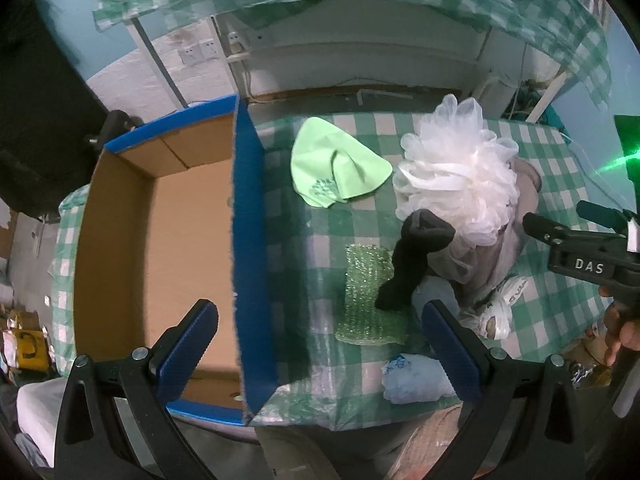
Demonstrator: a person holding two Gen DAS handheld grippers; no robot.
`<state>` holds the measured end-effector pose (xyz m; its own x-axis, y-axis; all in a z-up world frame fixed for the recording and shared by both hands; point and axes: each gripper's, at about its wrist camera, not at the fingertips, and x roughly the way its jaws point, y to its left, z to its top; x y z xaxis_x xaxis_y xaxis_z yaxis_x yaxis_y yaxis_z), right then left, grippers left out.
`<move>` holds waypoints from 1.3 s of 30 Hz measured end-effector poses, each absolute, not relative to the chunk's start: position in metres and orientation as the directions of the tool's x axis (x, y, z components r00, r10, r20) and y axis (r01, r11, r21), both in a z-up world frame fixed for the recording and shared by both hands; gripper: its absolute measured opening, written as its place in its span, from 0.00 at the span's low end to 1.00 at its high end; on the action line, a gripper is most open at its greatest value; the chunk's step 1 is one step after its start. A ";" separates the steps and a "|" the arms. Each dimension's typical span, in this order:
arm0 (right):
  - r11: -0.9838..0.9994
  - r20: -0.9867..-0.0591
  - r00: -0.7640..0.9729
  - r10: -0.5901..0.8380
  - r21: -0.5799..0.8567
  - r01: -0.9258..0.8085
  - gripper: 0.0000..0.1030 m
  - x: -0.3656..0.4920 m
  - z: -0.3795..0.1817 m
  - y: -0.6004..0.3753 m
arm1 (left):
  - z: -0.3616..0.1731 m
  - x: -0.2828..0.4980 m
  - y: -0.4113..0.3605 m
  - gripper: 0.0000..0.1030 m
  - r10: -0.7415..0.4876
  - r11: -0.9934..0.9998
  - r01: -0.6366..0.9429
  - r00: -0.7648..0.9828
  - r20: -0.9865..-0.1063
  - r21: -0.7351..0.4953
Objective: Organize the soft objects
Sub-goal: 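Reach the left tool to the black sock while the right tool reaches the grey mitt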
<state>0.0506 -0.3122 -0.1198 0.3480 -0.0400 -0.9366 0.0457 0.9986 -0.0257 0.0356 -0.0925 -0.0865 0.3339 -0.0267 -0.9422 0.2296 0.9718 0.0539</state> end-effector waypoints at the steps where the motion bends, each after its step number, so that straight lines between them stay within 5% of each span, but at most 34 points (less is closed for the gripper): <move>1: 0.999 -0.942 0.335 -0.036 -0.024 0.042 0.99 0.052 -0.125 -0.312 | -0.089 0.036 -0.095 1.00 -0.025 0.972 0.229 0.334 -0.942 0.055; 22: 0.974 -0.977 0.156 -0.143 -0.111 0.199 0.88 0.037 -0.176 -0.377 | -0.118 0.036 -0.116 1.00 0.006 0.960 0.265 0.313 -0.950 0.093; 39: 0.968 -0.987 0.159 0.021 0.060 0.245 0.88 0.042 -0.190 -0.377 | -0.136 0.051 -0.130 1.00 -0.030 0.958 0.282 0.287 -0.957 0.055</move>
<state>0.0425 -0.3772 -0.1899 0.1589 0.0211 -0.9871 0.2448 0.9677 0.0601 0.0515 -0.1298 -0.1360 0.2873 -0.0295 -0.9574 0.2819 0.9579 0.0550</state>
